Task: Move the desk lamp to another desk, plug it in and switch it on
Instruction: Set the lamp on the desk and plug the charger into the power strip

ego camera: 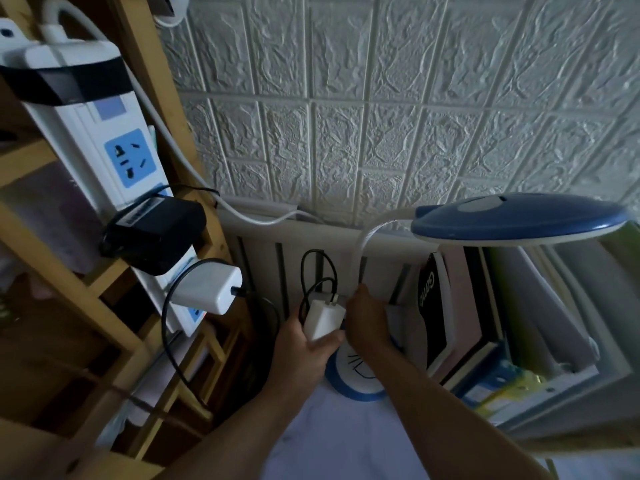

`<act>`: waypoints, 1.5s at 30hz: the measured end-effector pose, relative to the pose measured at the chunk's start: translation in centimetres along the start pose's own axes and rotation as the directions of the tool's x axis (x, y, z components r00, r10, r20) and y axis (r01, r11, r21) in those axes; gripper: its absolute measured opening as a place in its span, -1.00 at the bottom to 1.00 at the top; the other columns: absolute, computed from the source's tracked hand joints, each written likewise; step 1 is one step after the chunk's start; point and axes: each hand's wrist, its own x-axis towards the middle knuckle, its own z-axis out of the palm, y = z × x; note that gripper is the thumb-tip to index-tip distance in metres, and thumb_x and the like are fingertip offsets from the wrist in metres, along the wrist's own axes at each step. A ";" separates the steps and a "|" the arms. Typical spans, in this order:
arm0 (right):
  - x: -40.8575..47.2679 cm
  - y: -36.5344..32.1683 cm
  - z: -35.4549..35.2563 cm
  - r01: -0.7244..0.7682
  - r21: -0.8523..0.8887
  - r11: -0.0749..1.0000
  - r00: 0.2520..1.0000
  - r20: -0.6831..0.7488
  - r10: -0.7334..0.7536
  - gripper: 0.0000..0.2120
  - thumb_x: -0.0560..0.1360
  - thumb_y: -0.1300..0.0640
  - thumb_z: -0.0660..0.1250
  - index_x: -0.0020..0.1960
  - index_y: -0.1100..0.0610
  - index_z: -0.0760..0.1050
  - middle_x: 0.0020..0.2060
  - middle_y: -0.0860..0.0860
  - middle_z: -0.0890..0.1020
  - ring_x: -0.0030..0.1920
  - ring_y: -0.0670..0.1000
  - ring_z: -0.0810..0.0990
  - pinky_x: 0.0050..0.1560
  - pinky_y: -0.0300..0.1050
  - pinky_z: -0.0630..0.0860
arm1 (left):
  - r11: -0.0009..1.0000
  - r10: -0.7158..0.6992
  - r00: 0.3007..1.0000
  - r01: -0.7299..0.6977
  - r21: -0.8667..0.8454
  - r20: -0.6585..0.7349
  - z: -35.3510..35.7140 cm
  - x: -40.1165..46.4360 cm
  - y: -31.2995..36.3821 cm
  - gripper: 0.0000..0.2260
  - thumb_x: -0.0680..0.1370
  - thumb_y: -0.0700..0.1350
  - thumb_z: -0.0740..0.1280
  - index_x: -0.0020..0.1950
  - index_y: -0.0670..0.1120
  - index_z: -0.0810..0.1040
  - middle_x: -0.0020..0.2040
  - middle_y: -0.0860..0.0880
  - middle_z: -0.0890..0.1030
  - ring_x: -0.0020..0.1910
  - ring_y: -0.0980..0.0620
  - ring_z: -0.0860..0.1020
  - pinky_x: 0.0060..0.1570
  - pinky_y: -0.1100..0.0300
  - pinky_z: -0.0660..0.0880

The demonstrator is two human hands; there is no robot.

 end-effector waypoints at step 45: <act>-14.1 -14.9 -11.8 0.310 0.513 0.801 0.933 -0.003 -0.360 -0.69 0.51 0.02 0.27 -0.32 0.13 0.59 -0.33 0.22 0.63 -0.34 0.03 0.56 -0.27 -0.25 0.44 | 0.973 0.198 0.950 -0.220 -0.065 -0.243 -5.4 -6.6 15.2 -0.63 0.45 -0.06 0.42 0.10 -0.02 0.28 -0.20 0.11 0.46 -0.29 0.23 0.47 -0.52 0.57 0.36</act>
